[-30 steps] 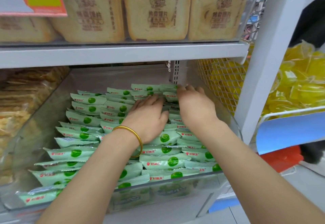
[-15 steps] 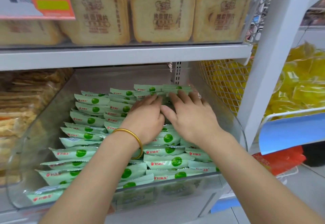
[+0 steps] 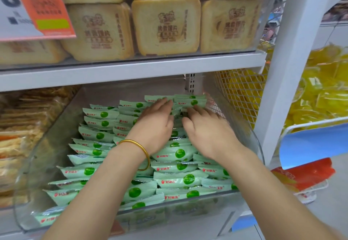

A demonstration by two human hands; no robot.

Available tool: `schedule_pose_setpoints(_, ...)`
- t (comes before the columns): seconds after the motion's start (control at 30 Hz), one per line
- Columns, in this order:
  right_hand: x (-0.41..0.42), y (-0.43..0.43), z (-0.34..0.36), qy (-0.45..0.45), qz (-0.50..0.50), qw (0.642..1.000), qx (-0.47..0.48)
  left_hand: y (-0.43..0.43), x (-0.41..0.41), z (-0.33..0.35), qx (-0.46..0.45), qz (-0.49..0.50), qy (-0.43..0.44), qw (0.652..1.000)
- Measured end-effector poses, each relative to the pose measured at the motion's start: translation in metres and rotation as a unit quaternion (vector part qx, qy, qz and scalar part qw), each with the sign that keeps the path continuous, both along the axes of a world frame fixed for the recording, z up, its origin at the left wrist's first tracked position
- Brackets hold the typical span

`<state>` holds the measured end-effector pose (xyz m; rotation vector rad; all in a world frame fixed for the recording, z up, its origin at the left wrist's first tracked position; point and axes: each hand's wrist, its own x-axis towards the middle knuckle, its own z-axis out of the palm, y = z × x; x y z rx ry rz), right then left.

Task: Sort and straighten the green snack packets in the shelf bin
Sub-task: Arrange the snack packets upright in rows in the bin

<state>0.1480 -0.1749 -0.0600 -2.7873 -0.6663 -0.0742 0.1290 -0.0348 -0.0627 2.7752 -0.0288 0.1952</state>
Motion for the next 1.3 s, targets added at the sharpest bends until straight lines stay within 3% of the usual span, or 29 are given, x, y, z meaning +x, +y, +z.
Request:
schedule_pose_setpoints(0.33, -0.001, -0.016, 0.008, 0.041, -0.014, 0.994, 0.097, -0.010, 0.071, -0.002, 0.046, -0.045, -0.050, 0.997)
schedule_pose_setpoints(0.53, -0.005, -0.020, 0.012, 0.045, -0.006, 0.995, 0.088, -0.010, 0.088, -0.007, 0.007, 0.015, -0.096, 0.995)
schedule_pose_setpoints(0.67, -0.006, -0.020, 0.013, 0.053, -0.005, 0.995, 0.087, -0.013, 0.093, -0.007, -0.005, 0.052, -0.081, 0.995)
schedule_pose_setpoints(0.83, -0.006, -0.020, 0.011, 0.044, -0.001, 0.994, 0.104, -0.013, 0.093, -0.009, -0.060, 0.070, -0.101, 0.991)
schedule_pose_setpoints(1.03, -0.008, -0.022, 0.007, 0.027, 0.008, 0.992, 0.127, -0.006, 0.078, -0.001, -0.130, 0.045, -0.186, 0.973)
schedule_pose_setpoints(1.3, -0.015, -0.023, 0.002, -0.027, -0.025, 0.968, 0.247, -0.014, 0.022, 0.019, -0.234, -0.023, -0.209, 0.949)
